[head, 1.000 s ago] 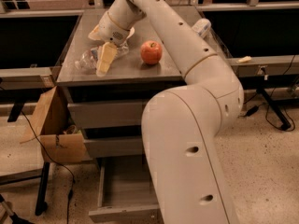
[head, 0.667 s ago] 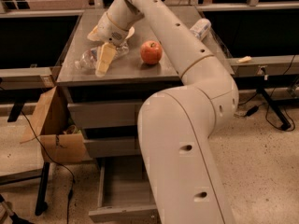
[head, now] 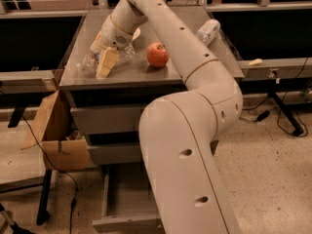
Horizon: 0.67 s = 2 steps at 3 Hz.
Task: Place water bottle into bottom drawer
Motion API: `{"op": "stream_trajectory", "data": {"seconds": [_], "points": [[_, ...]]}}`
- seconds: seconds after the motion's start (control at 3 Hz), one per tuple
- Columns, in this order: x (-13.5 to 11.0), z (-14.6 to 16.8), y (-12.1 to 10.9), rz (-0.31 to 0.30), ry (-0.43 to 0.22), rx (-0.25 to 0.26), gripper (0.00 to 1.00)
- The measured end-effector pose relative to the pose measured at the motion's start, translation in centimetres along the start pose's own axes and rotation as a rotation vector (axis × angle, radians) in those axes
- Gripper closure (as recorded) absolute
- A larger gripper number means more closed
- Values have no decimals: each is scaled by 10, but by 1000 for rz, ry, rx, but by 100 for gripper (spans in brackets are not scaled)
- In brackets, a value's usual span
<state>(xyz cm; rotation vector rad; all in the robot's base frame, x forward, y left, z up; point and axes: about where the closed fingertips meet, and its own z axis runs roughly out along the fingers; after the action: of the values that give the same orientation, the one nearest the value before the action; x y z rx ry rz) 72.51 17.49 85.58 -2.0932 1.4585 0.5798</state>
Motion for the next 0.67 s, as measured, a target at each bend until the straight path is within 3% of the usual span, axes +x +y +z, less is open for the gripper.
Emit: {"op": "stream_trajectory", "data": {"seconds": [0.33,0.67], "points": [[2,5,-1,7,0,-10,11],[3,9,-2,7,-2,-17,29]]}}
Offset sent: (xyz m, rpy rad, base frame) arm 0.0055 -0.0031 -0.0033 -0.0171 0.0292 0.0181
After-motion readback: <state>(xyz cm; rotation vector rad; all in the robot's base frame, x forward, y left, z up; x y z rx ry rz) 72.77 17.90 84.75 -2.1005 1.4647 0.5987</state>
